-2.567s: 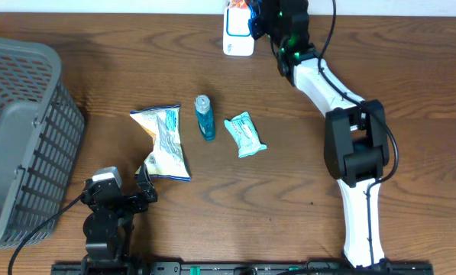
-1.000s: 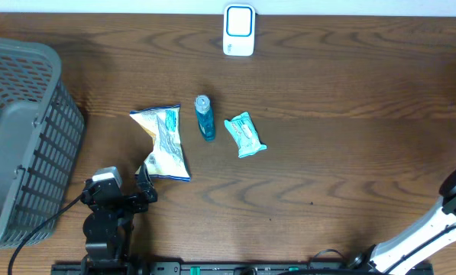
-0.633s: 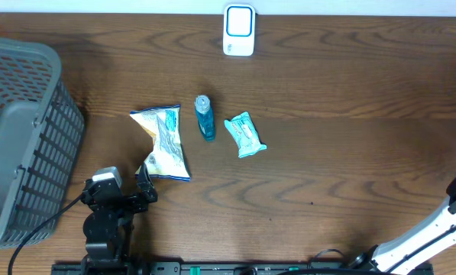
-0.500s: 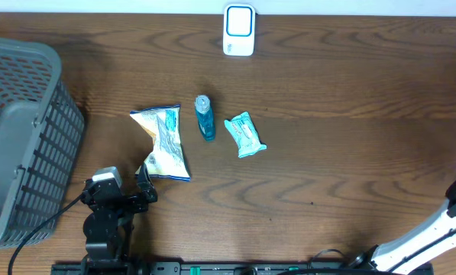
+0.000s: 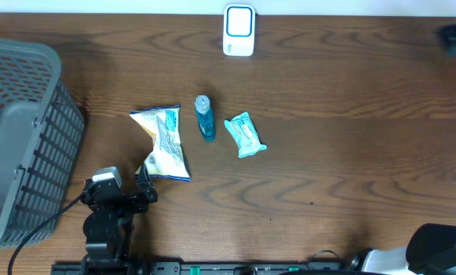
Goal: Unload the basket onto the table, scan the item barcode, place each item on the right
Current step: 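Move the tissue pack off to the right table edge and release, then reach the right gripper to the mint-green wipes pack and grasp it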
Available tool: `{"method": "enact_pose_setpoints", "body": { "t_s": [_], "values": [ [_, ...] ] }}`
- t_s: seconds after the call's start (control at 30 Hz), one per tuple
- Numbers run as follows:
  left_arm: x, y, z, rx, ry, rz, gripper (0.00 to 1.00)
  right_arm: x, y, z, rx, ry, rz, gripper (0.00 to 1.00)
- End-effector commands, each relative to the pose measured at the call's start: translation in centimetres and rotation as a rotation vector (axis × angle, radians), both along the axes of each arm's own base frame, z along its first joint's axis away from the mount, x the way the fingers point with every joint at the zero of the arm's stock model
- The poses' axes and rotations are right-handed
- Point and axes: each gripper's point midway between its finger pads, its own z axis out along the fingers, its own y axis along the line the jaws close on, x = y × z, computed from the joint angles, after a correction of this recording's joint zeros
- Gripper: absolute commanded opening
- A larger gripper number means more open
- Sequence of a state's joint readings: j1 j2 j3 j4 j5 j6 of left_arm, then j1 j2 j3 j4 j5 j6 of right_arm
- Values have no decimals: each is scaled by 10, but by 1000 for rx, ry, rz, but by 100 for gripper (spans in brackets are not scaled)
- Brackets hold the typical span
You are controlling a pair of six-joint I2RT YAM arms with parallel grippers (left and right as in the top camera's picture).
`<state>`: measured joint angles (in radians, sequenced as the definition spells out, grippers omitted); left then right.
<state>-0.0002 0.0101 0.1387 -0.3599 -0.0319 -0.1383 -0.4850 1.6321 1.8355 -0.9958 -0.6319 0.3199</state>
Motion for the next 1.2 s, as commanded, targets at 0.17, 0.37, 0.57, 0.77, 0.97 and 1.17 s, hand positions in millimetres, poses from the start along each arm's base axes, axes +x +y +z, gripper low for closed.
{"method": "enact_pose_setpoints", "body": {
  "t_s": [0.17,0.37,0.57,0.77,0.97,1.17],
  "values": [
    [0,2,1,-8,-6,10,98,-5,177,-57,-130,177,457,94],
    [0,2,1,-9,-6,10,98,-42,272,-120,-245,336,687,1],
    [0,2,1,-8,-6,10,98,-64,305,-196,-351,501,719,1],
    [0,2,1,-9,-6,10,97,-74,330,-239,-372,575,782,1],
    [0,2,1,-9,-6,10,98,-76,345,-280,-395,635,812,1],
    [0,2,1,-9,-6,10,98,-88,341,-333,-415,775,825,1]
  ]
}}
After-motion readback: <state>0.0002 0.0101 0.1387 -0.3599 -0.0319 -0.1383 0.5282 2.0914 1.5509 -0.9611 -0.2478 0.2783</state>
